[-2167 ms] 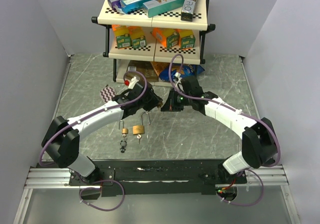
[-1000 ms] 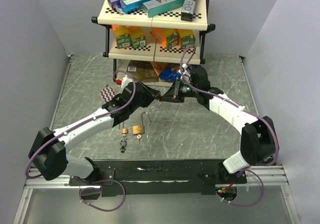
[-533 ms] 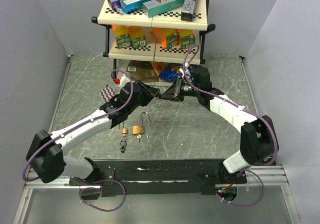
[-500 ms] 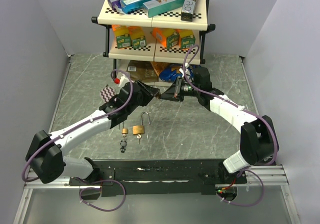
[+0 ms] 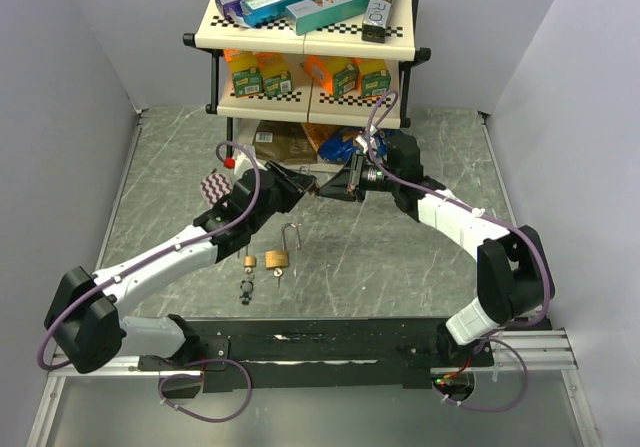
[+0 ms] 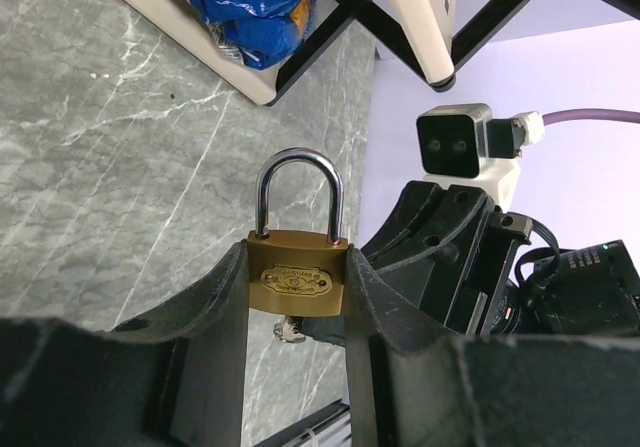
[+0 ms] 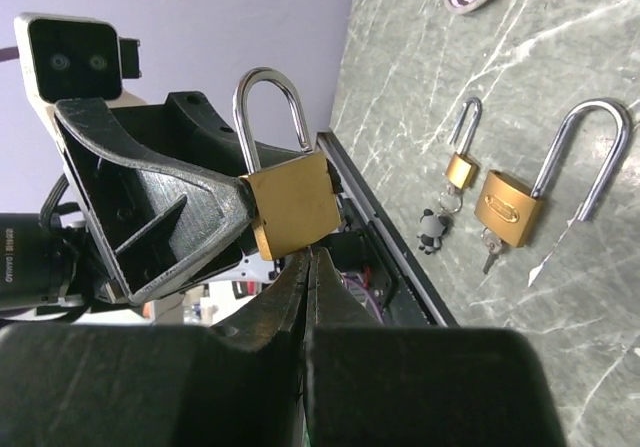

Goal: Unlock with the key

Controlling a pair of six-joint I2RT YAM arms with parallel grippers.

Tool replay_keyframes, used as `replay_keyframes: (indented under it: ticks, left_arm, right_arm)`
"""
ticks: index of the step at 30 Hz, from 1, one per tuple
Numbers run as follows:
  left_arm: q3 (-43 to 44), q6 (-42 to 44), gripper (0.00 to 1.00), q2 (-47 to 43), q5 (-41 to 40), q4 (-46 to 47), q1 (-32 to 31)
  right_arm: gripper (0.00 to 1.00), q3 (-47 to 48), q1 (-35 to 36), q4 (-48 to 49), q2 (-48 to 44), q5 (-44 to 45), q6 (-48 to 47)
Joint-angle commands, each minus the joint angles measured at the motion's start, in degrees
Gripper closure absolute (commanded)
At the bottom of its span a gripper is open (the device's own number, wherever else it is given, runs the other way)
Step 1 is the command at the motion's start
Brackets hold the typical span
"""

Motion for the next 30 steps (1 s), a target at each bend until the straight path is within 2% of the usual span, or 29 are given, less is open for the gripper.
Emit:
replay_keyframes:
  ticks: [1, 2, 4, 5, 10, 13, 18, 21, 24, 26, 30]
  left_arm:
    - [1.99, -1.44, 0.99, -3.22, 12.88, 0.99, -5.27]
    - [4.18, -1.44, 0.99, -2.60, 12.26, -4.68, -4.92]
    - [6.04, 0.23, 0.99, -0.67, 11.99, -8.33, -4.31]
    - [7.09, 0.49, 0.99, -0.14, 12.17, -10.26, -3.52]
    - [8.06, 2.25, 0.99, 2.24, 14.46, -11.07, -0.79]
    - [8.50, 4.36, 0.99, 3.12, 14.46, -11.33, 0.70]
    - [6.84, 7.78, 0.99, 2.95, 17.17, -8.80, 1.76]
    - [4.21, 11.12, 0.99, 2.07, 21.65, -5.72, 2.55]
    - [1.04, 15.42, 0.99, 1.02, 29.46, -0.45, 3.43]
    - [-0.98, 18.84, 0.99, -0.21, 34.98, 2.37, 3.60]
    - [-3.70, 23.34, 0.99, -2.76, 41.17, 3.43, 4.22]
  right_arm:
    - [1.00, 2.51, -1.69, 1.65, -0.20, 12.11, -6.36]
    - [1.00, 2.52, -1.69, 0.32, -1.86, 12.72, -7.69]
    - [0.93, 1.55, -1.69, -1.61, -3.54, 12.99, -10.68]
    - [0.83, 1.11, -1.61, -2.06, -5.28, 12.91, -11.56]
    - [0.56, -1.35, -1.08, -9.52, -10.92, 14.39, -18.24]
    - [0.49, -4.95, -1.17, -12.95, -17.41, 16.77, -19.39]
    - [0.45, -5.40, -1.25, -18.76, -22.96, 19.67, -22.99]
    - [0.43, -3.73, -1.25, -19.64, -25.08, 19.24, -25.62]
    - [0.41, -1.89, -1.25, -18.15, -24.73, 13.19, -29.65]
    - [0.41, 0.04, -1.25, -17.53, -22.71, 4.93, -32.04]
    - [0.39, 2.68, -1.17, -17.08, -19.81, -1.94, -35.56]
